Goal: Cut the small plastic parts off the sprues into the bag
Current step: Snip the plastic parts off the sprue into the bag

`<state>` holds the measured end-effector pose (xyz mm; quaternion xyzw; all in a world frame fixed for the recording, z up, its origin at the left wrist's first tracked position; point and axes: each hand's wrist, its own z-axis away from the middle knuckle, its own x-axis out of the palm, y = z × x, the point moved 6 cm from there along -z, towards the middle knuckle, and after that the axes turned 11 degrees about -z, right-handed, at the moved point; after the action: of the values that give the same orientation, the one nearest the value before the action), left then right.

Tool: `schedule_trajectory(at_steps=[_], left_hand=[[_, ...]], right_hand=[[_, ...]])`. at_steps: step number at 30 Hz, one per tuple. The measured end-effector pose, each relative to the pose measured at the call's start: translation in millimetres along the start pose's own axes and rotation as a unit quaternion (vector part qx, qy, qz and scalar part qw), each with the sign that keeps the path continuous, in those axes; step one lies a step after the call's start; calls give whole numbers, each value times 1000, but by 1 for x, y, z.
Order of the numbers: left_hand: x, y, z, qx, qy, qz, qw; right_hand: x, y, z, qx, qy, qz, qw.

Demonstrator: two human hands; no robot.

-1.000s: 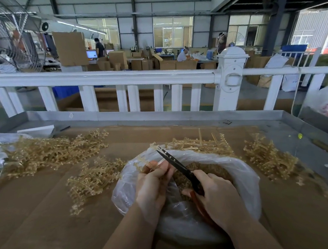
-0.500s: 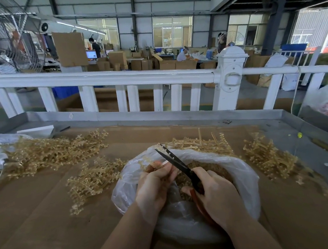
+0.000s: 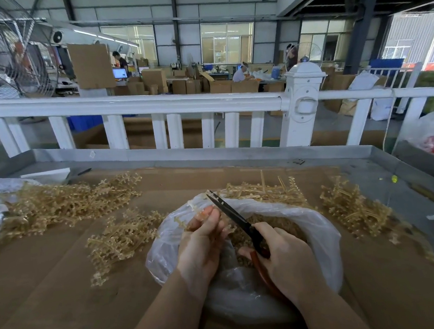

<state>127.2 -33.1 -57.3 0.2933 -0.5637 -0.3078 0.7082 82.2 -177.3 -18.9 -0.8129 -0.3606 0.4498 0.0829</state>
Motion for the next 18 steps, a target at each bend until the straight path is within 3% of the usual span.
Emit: schedule_trajectory(at_steps=[18], left_hand=[[5, 2, 10, 22, -7, -72, 997]], right_hand=[[2, 6, 0, 24, -19, -13, 999]])
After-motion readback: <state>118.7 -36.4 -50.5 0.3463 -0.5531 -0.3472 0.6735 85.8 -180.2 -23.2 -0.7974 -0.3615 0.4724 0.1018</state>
